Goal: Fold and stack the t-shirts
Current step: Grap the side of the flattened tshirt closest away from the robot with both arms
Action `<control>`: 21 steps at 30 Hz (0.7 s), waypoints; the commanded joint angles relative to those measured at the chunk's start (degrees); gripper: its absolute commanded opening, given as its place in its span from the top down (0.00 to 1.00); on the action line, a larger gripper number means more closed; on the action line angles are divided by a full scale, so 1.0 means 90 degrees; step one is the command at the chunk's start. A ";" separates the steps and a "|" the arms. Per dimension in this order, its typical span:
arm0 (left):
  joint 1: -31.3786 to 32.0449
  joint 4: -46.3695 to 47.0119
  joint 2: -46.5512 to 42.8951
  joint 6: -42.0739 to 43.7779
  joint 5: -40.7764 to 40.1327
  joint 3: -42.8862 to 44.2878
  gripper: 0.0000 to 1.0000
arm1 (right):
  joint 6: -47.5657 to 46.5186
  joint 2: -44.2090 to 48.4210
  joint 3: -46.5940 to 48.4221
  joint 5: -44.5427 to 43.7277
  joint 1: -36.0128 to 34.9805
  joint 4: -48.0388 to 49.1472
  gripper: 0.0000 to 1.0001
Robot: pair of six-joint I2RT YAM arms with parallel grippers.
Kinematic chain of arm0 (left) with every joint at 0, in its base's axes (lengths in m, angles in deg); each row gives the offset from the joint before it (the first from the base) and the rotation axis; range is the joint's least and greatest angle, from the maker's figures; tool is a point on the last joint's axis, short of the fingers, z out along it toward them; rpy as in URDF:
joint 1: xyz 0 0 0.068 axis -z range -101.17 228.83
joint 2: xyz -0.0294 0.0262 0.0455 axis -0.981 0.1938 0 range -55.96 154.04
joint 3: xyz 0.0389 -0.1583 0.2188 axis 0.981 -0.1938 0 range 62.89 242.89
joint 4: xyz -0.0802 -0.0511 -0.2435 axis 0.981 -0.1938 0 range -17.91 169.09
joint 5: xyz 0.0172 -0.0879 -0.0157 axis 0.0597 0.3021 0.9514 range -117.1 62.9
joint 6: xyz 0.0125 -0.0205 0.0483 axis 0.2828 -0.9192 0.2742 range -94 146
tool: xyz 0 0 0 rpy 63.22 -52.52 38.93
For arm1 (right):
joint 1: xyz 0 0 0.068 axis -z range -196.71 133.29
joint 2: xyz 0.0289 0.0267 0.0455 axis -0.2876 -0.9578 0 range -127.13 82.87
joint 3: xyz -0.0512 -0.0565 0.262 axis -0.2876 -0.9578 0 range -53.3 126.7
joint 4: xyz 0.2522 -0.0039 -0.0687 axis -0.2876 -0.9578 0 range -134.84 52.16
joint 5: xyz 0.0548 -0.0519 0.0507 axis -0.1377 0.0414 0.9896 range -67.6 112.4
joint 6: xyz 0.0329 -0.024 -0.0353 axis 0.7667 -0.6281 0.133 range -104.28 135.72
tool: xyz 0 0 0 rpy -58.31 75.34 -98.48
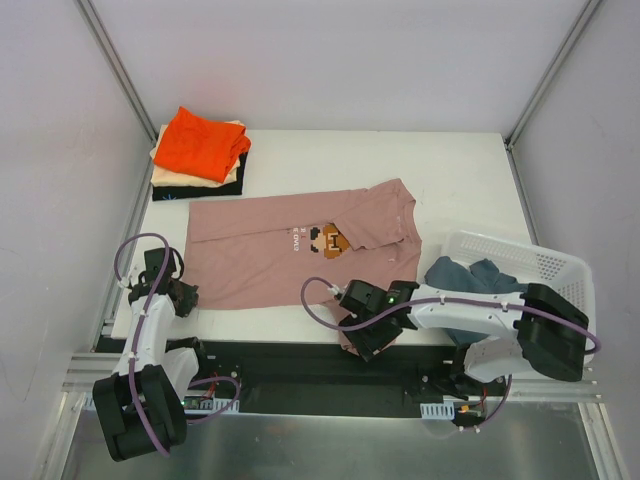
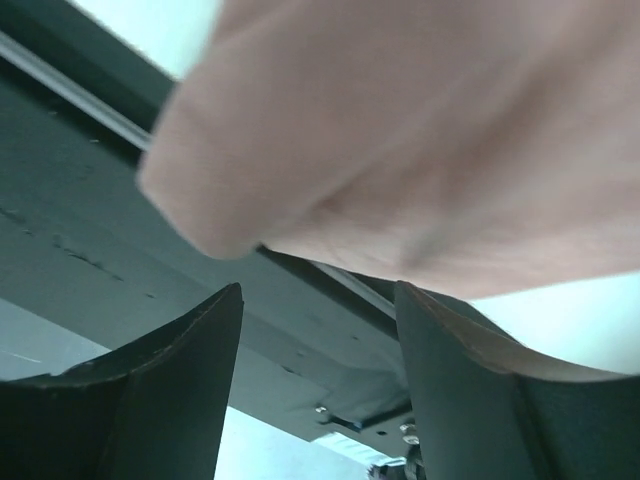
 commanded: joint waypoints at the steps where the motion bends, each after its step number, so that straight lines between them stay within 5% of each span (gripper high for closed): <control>1: -0.0045 0.0066 -0.0025 0.0118 -0.0013 0.0020 1.00 | 0.0334 -0.0358 0.0104 0.0193 -0.0250 0.0387 0.36; 16: -0.0045 0.0086 -0.0103 0.0099 -0.0022 0.0039 1.00 | 0.1379 -0.1335 0.0817 -0.2082 -0.0270 0.0026 0.61; 18: -0.0045 0.0086 -0.0103 0.0118 -0.0032 0.0049 1.00 | 0.1399 -0.1491 0.0885 -0.2151 -0.0270 -0.0023 0.83; 21: -0.0045 0.0076 -0.0113 0.0118 -0.0022 0.0059 1.00 | 0.1350 -0.1434 0.0876 -0.2014 -0.0270 -0.0091 0.99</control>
